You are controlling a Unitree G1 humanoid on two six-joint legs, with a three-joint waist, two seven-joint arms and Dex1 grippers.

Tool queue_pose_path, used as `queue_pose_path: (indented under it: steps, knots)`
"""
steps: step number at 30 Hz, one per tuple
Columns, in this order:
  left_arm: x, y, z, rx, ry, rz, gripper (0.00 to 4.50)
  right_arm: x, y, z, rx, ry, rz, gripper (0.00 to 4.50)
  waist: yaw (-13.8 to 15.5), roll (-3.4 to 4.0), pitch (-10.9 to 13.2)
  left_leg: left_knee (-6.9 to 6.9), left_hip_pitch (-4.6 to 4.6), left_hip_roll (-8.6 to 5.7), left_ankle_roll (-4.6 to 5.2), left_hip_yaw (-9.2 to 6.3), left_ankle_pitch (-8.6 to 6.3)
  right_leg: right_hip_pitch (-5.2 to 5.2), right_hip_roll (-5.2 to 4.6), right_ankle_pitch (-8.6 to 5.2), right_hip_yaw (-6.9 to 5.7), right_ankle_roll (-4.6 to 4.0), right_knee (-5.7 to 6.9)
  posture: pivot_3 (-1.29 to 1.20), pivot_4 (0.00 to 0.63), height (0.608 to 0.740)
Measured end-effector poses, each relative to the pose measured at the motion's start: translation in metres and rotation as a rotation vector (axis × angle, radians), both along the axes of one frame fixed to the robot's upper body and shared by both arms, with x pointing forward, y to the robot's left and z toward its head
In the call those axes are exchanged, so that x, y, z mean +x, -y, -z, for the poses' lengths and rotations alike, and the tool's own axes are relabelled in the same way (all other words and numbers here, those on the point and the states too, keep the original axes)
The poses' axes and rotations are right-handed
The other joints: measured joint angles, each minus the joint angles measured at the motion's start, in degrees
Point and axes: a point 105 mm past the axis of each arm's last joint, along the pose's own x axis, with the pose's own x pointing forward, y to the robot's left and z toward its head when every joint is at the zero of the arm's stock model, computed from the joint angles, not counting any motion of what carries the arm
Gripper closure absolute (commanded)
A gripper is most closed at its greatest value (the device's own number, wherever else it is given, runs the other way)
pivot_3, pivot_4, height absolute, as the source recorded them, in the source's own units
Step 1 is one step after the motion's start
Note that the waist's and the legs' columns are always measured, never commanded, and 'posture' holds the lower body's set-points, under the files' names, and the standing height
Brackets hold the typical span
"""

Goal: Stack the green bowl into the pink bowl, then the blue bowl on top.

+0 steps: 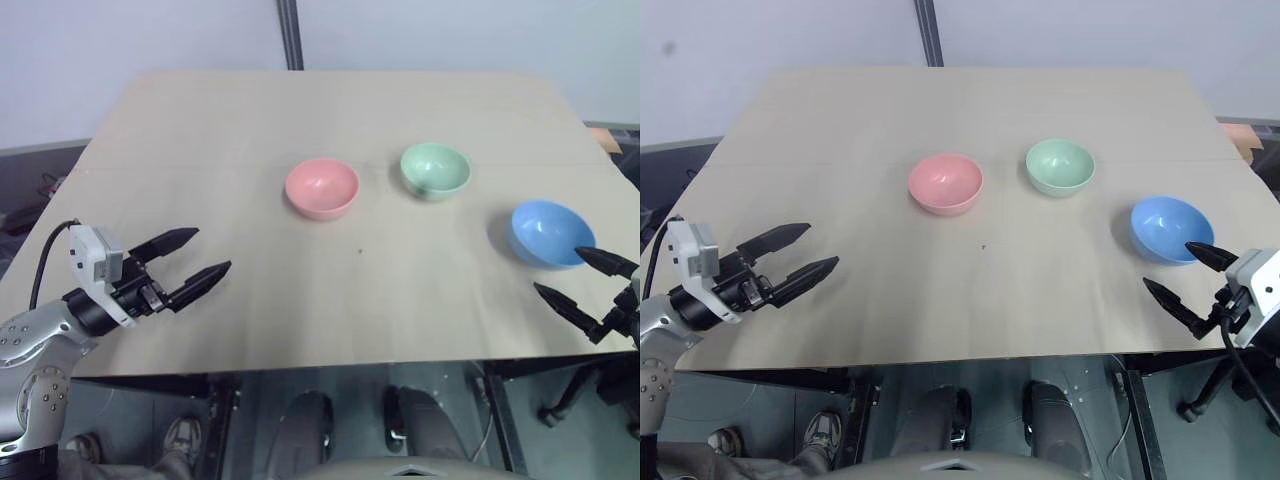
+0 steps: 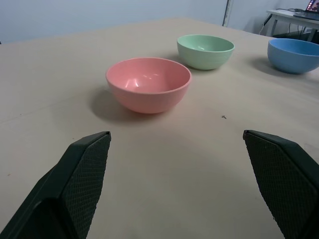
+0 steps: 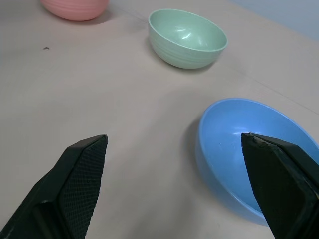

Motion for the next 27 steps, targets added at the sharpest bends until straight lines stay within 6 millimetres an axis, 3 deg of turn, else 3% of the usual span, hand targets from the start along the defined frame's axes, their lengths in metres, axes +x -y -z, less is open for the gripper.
queue_pose_path:
  steps: [13,18,23,25,27]
  knots:
    - [0.009,0.011,-0.005,-0.003,0.006,0.037,0.00,0.010,-0.024,-0.005,0.018,0.030,-0.073,0.02,0.57,-0.01,0.00,-0.01,0.02,-0.01,0.01,0.11,0.00,-0.02,0.07,0.01,0.13,0.01,0.01,0.00,0.150,0.740]
    - [0.022,0.024,-0.007,0.056,0.026,0.032,0.00,0.018,-0.047,0.001,0.041,0.028,-0.156,0.02,0.58,-0.01,0.00,-0.01,0.04,-0.01,0.01,0.12,0.01,-0.02,0.14,0.01,0.16,0.00,0.04,0.00,0.150,0.740]
    - [0.050,0.038,-0.010,0.281,0.005,-0.016,0.00,0.022,-0.078,0.005,0.075,0.033,-0.265,0.02,0.72,-0.07,0.03,-0.01,0.04,-0.03,0.01,0.11,0.01,-0.02,0.22,0.02,0.23,0.00,0.07,0.00,0.150,0.740]
    - [0.070,0.056,-0.024,0.481,0.065,0.035,0.00,0.022,-0.092,0.001,0.086,0.052,-0.315,0.02,1.12,-0.12,0.06,0.03,0.01,-0.14,0.01,0.19,0.02,0.01,0.27,0.02,0.22,0.00,0.07,0.00,0.150,0.740]
    - [0.083,0.069,-0.039,0.567,0.134,0.061,0.00,0.023,-0.100,-0.004,0.093,0.072,-0.347,0.02,1.09,-0.12,0.05,0.03,0.02,-0.16,0.01,0.22,0.02,0.02,0.29,0.02,0.27,0.01,0.06,0.00,0.150,0.740]
